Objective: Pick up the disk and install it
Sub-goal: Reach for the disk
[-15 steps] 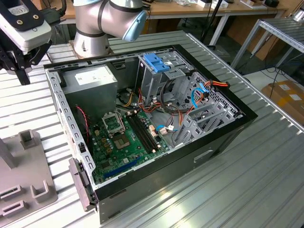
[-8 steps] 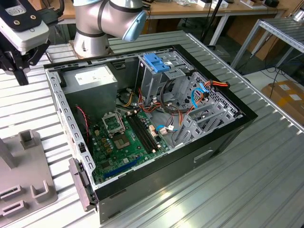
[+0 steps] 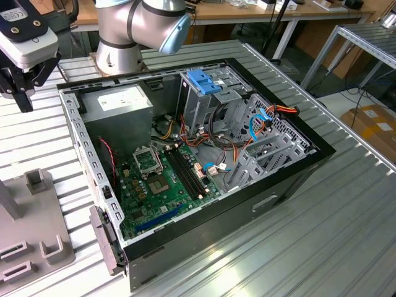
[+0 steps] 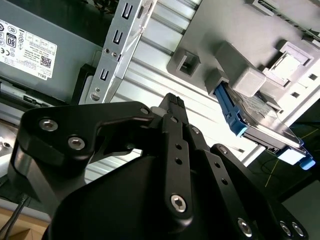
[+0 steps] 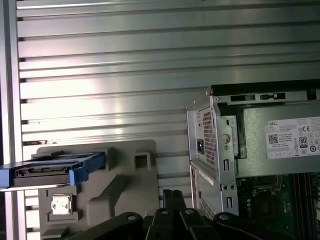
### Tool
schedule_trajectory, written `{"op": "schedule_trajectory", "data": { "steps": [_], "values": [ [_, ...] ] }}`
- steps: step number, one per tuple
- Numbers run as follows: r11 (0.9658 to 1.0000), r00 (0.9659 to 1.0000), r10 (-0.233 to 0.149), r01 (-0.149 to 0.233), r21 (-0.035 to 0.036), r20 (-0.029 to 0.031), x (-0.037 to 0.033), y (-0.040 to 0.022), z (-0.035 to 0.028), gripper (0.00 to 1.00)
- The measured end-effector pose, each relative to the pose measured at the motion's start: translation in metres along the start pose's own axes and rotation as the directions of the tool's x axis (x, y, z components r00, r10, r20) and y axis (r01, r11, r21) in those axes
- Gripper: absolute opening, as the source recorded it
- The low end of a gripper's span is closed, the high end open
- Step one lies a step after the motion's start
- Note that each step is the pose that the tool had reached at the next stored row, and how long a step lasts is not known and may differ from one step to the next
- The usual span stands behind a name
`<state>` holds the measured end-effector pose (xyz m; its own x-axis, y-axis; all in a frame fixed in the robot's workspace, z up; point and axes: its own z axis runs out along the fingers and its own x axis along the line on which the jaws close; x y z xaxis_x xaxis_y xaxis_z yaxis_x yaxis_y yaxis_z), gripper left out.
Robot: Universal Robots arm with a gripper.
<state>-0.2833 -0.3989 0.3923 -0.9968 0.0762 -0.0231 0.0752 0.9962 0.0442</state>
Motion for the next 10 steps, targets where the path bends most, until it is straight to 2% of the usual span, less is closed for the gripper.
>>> {"op": "schedule_trajectory", "data": {
  "steps": [10],
  "values": [
    [1.0000,1.0000,0.000,0.000,0.0000,-0.0002,0.0039,-0.0003,0.0001,0.11]
  ]
}}
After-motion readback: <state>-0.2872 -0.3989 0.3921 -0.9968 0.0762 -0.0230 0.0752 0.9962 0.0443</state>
